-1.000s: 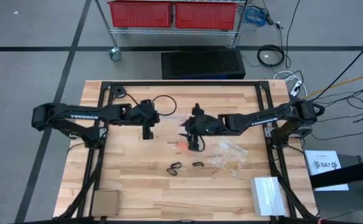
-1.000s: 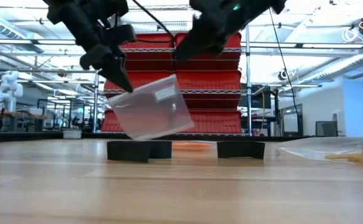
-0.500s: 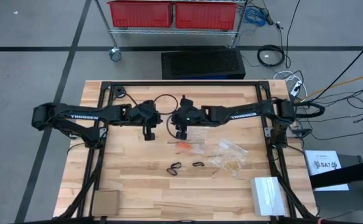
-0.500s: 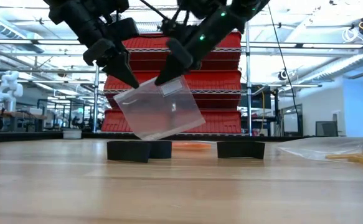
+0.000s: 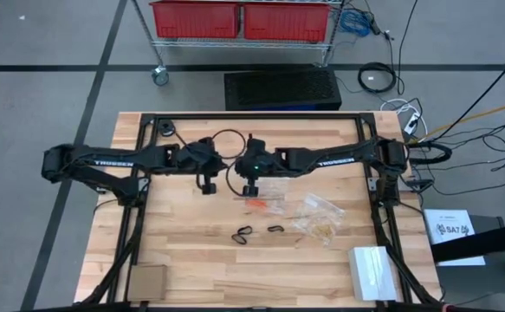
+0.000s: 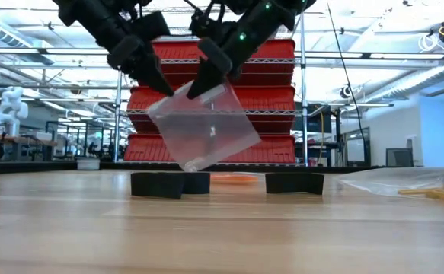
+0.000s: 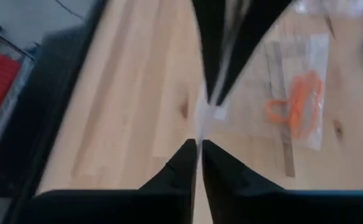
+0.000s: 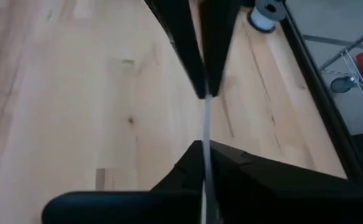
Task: Sort rubber bands
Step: Open the top left transparent zip lock bag
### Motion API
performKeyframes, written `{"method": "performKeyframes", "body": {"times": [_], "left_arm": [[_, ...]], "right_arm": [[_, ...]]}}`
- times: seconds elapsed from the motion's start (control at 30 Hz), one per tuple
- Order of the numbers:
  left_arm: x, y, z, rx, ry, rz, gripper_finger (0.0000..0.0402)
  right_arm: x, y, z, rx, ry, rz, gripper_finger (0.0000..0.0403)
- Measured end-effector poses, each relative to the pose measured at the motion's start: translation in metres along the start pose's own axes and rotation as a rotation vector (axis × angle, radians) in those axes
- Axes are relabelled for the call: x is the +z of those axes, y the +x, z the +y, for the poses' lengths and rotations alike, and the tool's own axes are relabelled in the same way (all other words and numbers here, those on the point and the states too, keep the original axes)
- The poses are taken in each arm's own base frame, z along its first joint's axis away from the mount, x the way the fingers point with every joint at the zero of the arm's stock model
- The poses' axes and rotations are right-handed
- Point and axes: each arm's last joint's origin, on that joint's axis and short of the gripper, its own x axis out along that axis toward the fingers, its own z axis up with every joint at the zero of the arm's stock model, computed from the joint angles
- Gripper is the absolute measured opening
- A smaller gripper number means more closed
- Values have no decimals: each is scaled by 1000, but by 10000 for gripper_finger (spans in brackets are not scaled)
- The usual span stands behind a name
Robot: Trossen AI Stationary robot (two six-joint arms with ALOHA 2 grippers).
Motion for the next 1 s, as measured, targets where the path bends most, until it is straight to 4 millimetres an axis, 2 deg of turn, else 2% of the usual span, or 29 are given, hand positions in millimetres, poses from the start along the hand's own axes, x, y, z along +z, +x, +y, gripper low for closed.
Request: {"method": "performKeyframes", "body": {"times": [0.27, 0.4, 0.47, 0.57, 0.8, 1.0], "left_arm": [[8, -43, 23, 102, -17, -181, 80], [9, -66, 32, 83, -36, -365, 92], [3, -70, 32, 41, -29, -468, 95], [-10, -69, 31, -6, -34, -593, 96], [-45, -54, 22, -46, -38, -756, 96], [-63, -50, 14, -130, -21, -882, 96]], "right_arm": [[-1, -2, 8, 15, -4, 19, 0], [2, -8, 11, 4, -10, 10, 0], [4, -13, 12, -14, -16, 4, 0], [10, -26, 13, -19, -20, -22, 0], [25, -69, 16, -94, -21, -91, 0], [37, -103, 23, -143, -7, -181, 0]]}}
